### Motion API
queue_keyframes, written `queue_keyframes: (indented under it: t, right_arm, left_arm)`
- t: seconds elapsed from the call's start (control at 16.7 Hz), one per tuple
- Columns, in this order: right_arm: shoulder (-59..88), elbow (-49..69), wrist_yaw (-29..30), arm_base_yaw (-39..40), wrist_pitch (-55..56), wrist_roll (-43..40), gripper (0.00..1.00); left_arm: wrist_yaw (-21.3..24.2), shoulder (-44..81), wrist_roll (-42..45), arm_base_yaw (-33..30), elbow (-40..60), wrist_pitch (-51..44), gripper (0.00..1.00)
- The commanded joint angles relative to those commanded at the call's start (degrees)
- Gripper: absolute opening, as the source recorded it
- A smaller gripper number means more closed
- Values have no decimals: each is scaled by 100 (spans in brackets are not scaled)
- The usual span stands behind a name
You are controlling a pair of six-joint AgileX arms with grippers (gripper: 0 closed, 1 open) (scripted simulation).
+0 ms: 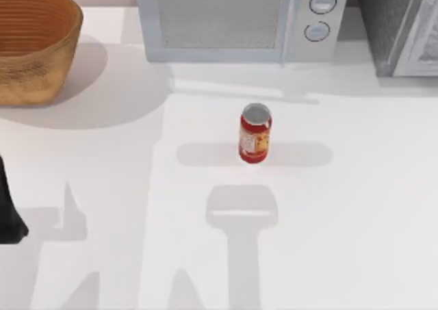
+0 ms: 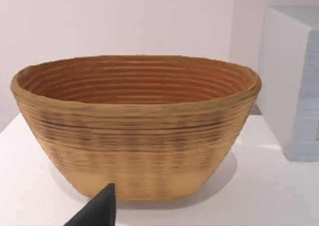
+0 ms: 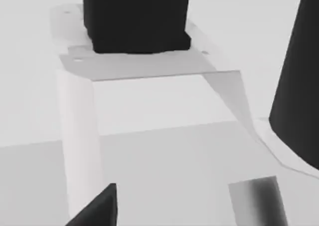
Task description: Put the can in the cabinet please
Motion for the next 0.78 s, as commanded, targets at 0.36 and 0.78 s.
queue_keyframes:
  t: [0.36,0.78]
  right_arm:
    - [2194,907,925,-4930,1603,4,100]
    - [4327,1805,1842,-9774,3168,-31,100]
  left_arm:
    - [0,0,0,0,0,0,100]
    - [0,0,0,0,0,0,100]
